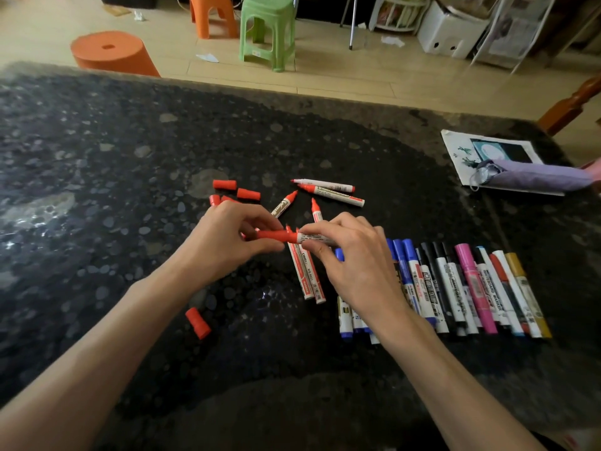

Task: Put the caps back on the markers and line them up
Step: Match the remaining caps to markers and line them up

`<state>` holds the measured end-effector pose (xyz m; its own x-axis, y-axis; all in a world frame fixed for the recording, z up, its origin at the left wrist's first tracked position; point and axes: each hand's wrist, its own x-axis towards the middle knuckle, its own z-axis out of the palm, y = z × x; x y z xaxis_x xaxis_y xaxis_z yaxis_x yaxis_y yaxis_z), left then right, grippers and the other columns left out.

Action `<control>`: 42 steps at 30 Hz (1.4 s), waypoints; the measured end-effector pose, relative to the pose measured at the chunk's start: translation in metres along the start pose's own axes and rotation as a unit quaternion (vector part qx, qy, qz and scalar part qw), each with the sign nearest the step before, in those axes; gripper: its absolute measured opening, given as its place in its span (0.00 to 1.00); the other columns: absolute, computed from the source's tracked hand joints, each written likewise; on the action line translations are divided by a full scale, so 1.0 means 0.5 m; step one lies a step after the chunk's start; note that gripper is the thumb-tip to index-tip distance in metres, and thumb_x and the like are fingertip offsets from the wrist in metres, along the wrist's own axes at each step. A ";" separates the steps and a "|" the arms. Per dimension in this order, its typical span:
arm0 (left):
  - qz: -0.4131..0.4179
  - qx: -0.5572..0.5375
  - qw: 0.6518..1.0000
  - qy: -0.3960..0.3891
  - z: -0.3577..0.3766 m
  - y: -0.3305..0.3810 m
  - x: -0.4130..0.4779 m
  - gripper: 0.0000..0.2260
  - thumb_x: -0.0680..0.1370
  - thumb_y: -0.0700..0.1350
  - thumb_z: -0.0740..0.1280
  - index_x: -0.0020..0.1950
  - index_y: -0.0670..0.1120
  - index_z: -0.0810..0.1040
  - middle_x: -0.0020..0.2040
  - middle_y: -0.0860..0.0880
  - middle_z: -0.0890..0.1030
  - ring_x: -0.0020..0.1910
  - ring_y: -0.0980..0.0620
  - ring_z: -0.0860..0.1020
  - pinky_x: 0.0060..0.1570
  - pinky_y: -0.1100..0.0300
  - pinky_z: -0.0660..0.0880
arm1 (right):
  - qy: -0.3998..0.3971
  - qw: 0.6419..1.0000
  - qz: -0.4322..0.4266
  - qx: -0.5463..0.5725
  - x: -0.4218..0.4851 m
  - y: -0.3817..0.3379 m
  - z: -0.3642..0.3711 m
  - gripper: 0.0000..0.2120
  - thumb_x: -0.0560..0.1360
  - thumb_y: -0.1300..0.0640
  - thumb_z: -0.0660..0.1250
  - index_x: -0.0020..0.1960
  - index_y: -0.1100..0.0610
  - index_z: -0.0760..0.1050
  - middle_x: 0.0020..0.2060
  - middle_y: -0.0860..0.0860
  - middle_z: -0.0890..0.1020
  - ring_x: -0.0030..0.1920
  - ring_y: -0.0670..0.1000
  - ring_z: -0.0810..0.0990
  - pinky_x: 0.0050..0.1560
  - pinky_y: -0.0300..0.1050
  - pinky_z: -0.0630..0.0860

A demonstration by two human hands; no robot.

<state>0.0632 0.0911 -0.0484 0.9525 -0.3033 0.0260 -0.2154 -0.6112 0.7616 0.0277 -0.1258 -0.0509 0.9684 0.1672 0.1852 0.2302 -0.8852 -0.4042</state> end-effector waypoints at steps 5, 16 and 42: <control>0.036 -0.030 0.999 0.011 0.008 0.019 -0.001 0.07 0.73 0.49 0.77 0.50 0.54 0.87 0.40 0.61 0.85 0.44 0.64 0.83 0.49 0.69 0.77 | 0.023 0.999 -0.004 0.036 0.001 -0.008 0.003 0.17 0.82 0.39 0.60 0.63 0.41 0.81 0.46 0.43 0.80 0.50 0.46 0.78 0.52 0.52 0.73; -0.025 0.120 0.991 -0.052 -0.006 -0.001 -0.003 0.04 0.75 0.53 0.76 0.49 0.58 0.84 0.42 0.61 0.84 0.44 0.63 0.80 0.48 0.63 0.73 | -0.029 0.999 0.026 0.019 0.003 -0.010 -0.008 0.11 0.81 0.44 0.67 0.60 0.42 0.83 0.44 0.41 0.77 0.49 0.45 0.77 0.51 0.50 0.76; -0.125 0.213 0.968 0.045 0.018 -0.078 0.034 0.15 0.75 0.49 0.70 0.61 0.53 0.76 0.50 0.52 0.81 0.53 0.45 0.80 0.46 0.52 0.69 | -0.021 0.993 0.100 0.063 0.001 0.027 -0.017 0.12 0.80 0.49 0.71 0.64 0.42 0.80 0.53 0.42 0.80 0.60 0.45 0.76 0.63 0.49 0.74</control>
<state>0.0860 0.1033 -0.0832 0.9971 -0.0533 -0.0543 -0.0260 -0.9093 0.4153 0.0304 -0.1413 -0.0488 0.9984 0.0142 0.0544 0.0413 -0.8414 -0.5388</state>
